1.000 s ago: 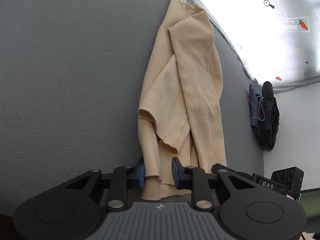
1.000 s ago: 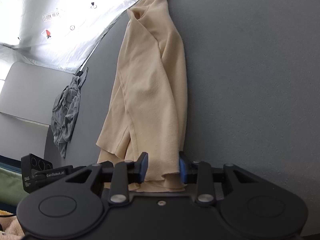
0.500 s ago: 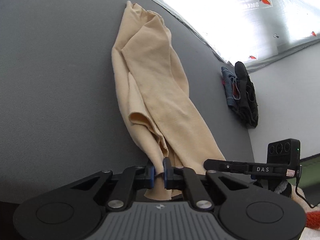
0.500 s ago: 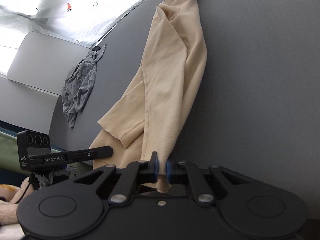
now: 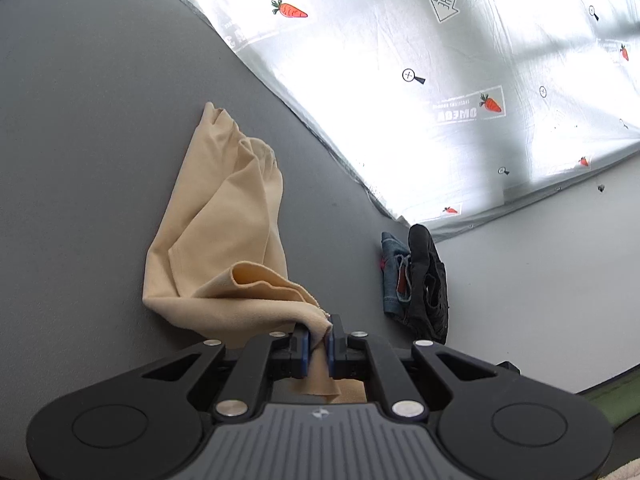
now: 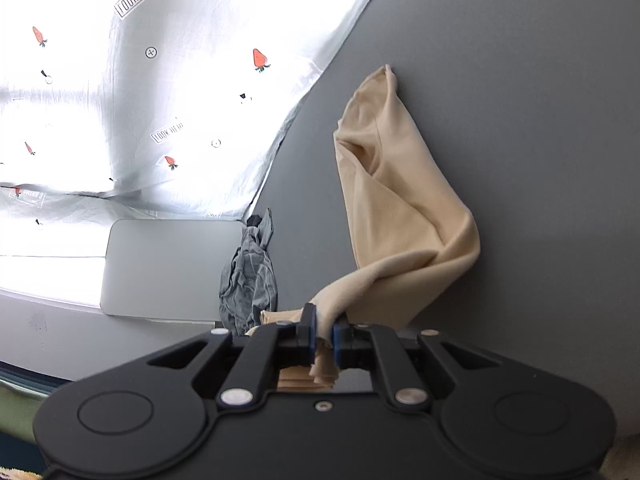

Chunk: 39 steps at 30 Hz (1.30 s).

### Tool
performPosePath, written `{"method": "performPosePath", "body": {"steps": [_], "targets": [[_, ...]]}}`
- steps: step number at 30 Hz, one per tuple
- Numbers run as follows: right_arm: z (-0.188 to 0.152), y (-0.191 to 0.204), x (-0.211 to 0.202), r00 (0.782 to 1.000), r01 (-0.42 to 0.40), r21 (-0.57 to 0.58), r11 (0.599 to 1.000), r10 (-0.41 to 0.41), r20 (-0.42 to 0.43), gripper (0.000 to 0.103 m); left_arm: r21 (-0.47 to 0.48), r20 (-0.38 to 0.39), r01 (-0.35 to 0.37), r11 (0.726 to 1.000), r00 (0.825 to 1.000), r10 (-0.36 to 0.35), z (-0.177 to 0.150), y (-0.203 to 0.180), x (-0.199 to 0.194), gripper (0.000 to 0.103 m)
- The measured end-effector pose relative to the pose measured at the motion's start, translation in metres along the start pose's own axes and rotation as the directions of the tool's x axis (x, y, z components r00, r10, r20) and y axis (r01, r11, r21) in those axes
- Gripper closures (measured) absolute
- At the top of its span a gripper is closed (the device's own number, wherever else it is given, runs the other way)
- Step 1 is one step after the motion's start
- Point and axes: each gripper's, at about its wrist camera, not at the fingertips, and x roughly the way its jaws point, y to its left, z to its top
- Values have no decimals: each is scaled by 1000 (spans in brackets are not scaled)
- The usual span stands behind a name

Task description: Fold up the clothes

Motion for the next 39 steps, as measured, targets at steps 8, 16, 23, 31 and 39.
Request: {"method": "performPosePath", "body": {"steps": [8, 16, 23, 31, 39], "targets": [[82, 12, 41, 997, -21, -18, 1000, 22, 74, 95, -63, 114, 32, 997, 993, -25, 73, 3, 36, 94], [177, -11, 112, 995, 46, 57, 997, -51, 84, 95, -126, 135, -20, 992, 990, 38, 167, 37, 115, 94], [231, -50, 170, 992, 98, 180, 979, -111, 64, 91, -140, 103, -126, 982, 985, 141, 214, 72, 178, 93], [251, -58, 164, 983, 68, 231, 971, -105, 152, 55, -102, 98, -161, 982, 980, 171, 222, 76, 184, 55], [221, -9, 135, 936, 283, -30, 959, -269, 225, 42, -1, 100, -252, 968, 963, 251, 203, 55, 169, 49]]}}
